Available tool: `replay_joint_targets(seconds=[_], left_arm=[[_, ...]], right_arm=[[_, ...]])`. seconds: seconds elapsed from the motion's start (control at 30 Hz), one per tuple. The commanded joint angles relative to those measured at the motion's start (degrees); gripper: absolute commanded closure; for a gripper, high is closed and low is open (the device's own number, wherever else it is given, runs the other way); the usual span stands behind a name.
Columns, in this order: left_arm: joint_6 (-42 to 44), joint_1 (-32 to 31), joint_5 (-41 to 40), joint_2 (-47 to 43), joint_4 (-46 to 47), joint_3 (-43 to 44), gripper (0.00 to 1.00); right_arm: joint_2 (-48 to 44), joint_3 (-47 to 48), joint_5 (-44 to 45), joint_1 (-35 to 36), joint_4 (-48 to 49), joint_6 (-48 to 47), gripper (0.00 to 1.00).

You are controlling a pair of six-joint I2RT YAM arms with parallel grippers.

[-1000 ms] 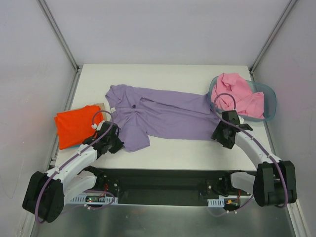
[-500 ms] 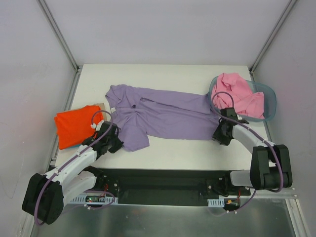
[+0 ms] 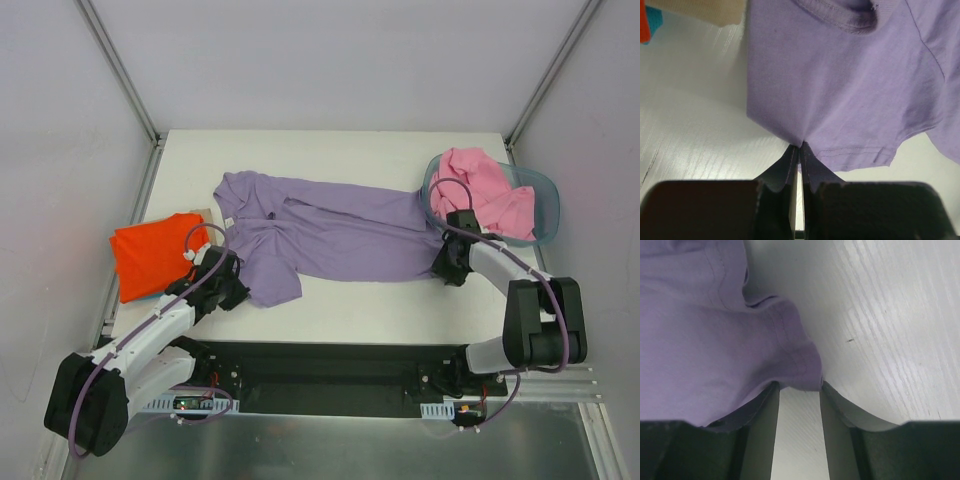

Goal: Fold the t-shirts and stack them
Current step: Flatten out the tshirt

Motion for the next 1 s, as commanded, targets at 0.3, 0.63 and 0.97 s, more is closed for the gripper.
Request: replay_joint_targets(seconds=[0.3, 0.63, 0.97], left_arm=[[2.1, -0.3, -2.7, -0.8, -1.9, 2.9, 1.00], [5.8, -0.3, -5.9, -6.7, -5.2, 7.9, 1.00], [12.8, -0.3, -13.2, -18.2, -6.4, 26.3, 1.00]], right_arm=[[8.6, 4.2, -8.5, -1.5, 2.8, -10.8, 0.99], [-9.3, -1.7, -10.9, 3.5, 13.3, -17.6, 1.00], [-37.4, 0.7, 11.9, 16.9, 17.6, -25.9, 0.99]])
